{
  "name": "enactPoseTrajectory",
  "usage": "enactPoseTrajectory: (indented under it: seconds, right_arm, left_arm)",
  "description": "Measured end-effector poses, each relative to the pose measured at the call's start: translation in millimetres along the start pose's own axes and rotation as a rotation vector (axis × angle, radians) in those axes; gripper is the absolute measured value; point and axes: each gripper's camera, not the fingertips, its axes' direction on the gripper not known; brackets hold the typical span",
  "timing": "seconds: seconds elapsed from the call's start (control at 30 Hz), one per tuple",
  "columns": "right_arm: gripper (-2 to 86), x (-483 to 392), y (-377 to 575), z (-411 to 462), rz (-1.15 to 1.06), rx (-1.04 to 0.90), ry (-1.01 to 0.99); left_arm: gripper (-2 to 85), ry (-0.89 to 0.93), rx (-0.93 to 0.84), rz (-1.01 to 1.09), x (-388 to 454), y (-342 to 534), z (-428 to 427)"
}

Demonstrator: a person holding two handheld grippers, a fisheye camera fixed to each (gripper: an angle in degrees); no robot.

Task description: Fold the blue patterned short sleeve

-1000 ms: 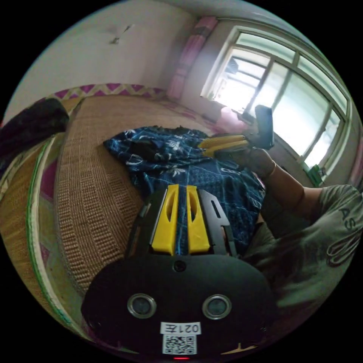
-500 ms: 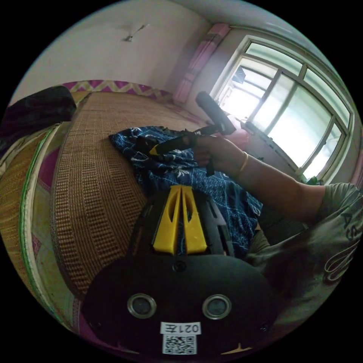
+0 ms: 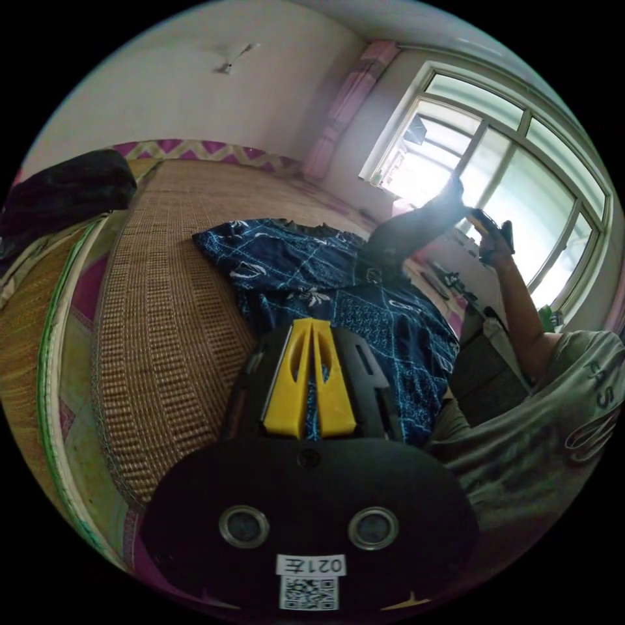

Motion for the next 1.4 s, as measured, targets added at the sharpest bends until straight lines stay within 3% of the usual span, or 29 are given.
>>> enactPoseTrajectory:
  seconds: [0.1, 0.23, 0.4, 0.6, 0.73, 0.87, 0.97, 1.1, 1.23, 1.4]
  right_arm:
    - [0.5, 87, 2, -87, 0.139, 0.038, 0.157]
    - [0.4, 191, 45, -160, 0.379, 0.05, 0.213]
    - [0.4, 292, 156, -228, 0.651, 0.202, 0.129]
    - [1.1, 323, 219, -256, 0.689, 0.249, 0.036]
    - [3.0, 329, 246, -268, 0.673, 0.322, -0.073]
    - [7.5, 306, 268, -300, 0.642, 0.403, 0.004]
    - [8.6, 269, 266, -302, 0.552, 0.331, 0.1]
    - [8.3, 203, 255, -257, 0.387, 0.162, 0.069]
    - [7.9, 145, 255, -206, 0.258, 0.009, 0.014]
    - [7.1, 81, 282, -153, 0.143, -0.106, 0.026]
  left_arm:
    - [-0.9, -0.006, -0.008, -0.011, 8, -7, 10]
    - [-0.9, -0.012, -0.015, -0.047, 15, -15, 20]
    - [-0.9, -0.03, -0.049, -0.079, 29, -28, 37]
    - [-0.9, -0.063, -0.111, -0.053, 54, -43, 55]
    - [-0.8, -0.075, -0.075, -0.016, 77, -49, 50]
    - [0.7, -0.003, -0.005, 0.206, 148, -88, 45]
    - [4.8, -0.021, -0.048, 0.427, 211, -121, 79]
    - [7.2, -0.063, -0.139, 0.641, 277, -151, 160]
    - [7.5, -0.158, -0.23, 0.743, 309, -164, 218]
    - [4.5, -0.206, -0.327, 0.712, 300, -169, 248]
